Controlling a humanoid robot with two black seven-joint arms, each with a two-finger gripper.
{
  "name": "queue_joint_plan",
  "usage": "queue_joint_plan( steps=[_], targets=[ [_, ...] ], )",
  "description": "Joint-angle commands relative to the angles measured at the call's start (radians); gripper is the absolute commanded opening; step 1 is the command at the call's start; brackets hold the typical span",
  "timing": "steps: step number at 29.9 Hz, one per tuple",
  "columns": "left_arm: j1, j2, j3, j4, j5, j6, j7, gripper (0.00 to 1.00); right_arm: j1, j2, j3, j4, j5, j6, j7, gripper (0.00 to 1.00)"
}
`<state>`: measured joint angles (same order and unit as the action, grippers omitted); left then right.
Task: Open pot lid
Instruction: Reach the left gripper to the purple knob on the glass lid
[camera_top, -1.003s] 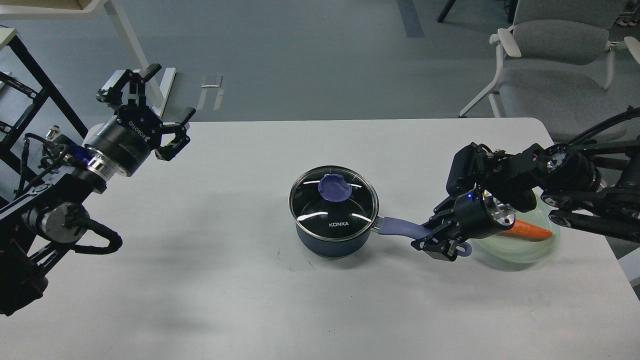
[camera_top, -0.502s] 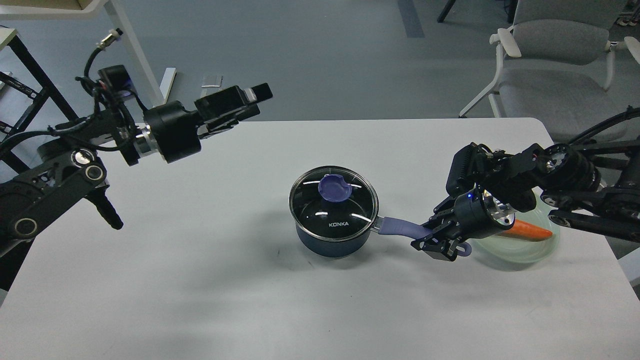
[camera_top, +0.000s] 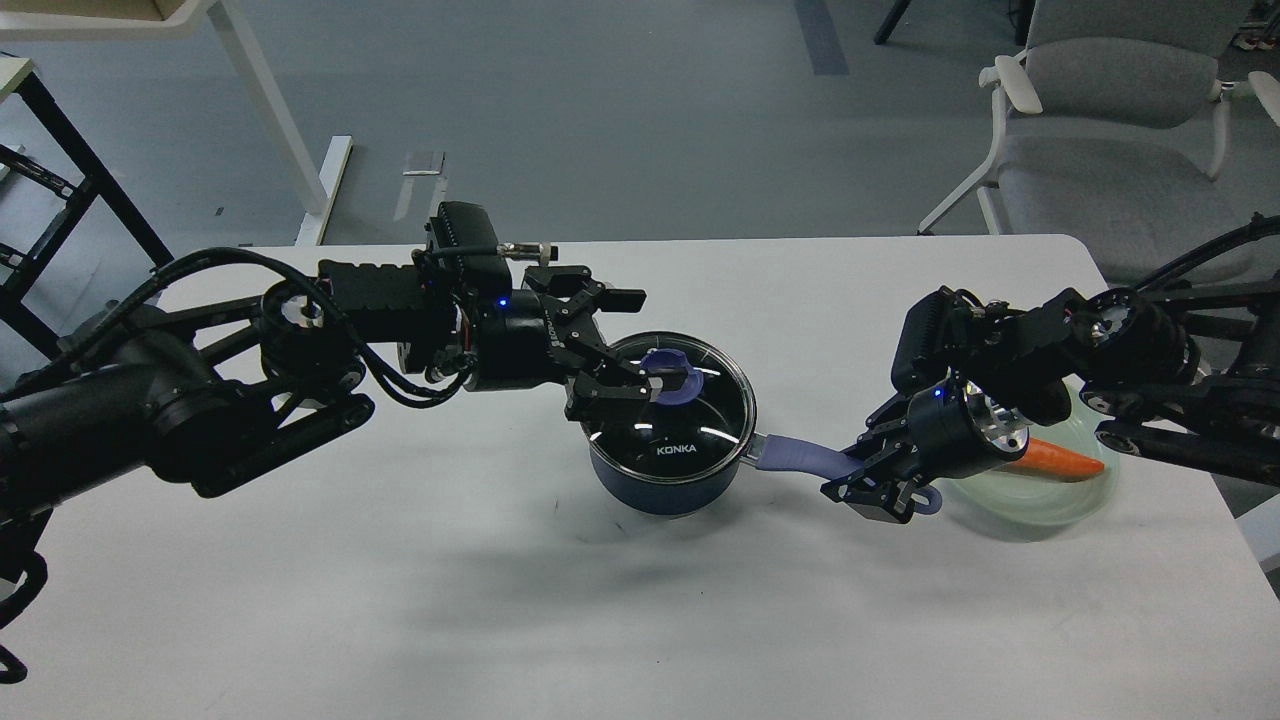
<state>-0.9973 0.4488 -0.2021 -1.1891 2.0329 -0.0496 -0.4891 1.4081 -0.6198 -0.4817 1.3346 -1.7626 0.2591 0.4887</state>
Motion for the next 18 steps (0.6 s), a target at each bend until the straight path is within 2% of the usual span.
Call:
queue_joint_plan(
  steps=[1, 6, 18],
  targets=[
    [0.009, -0.022, 0.004, 0.035, 0.023, 0.01, 0.0, 0.99, 0.0, -0.003, 0.0, 0.0, 0.0, 0.0, 0.0, 0.28],
    [0.031, -0.045, 0.006, 0.104, 0.029, 0.045, 0.0, 0.99, 0.0, -0.004, 0.0, 0.0, 0.002, 0.0, 0.0, 0.28],
    [0.088, -0.073, 0.004, 0.151, 0.041, 0.069, 0.0, 0.99, 0.0, -0.003, 0.0, 0.0, 0.003, 0.0, 0.0, 0.28]
  ],
)
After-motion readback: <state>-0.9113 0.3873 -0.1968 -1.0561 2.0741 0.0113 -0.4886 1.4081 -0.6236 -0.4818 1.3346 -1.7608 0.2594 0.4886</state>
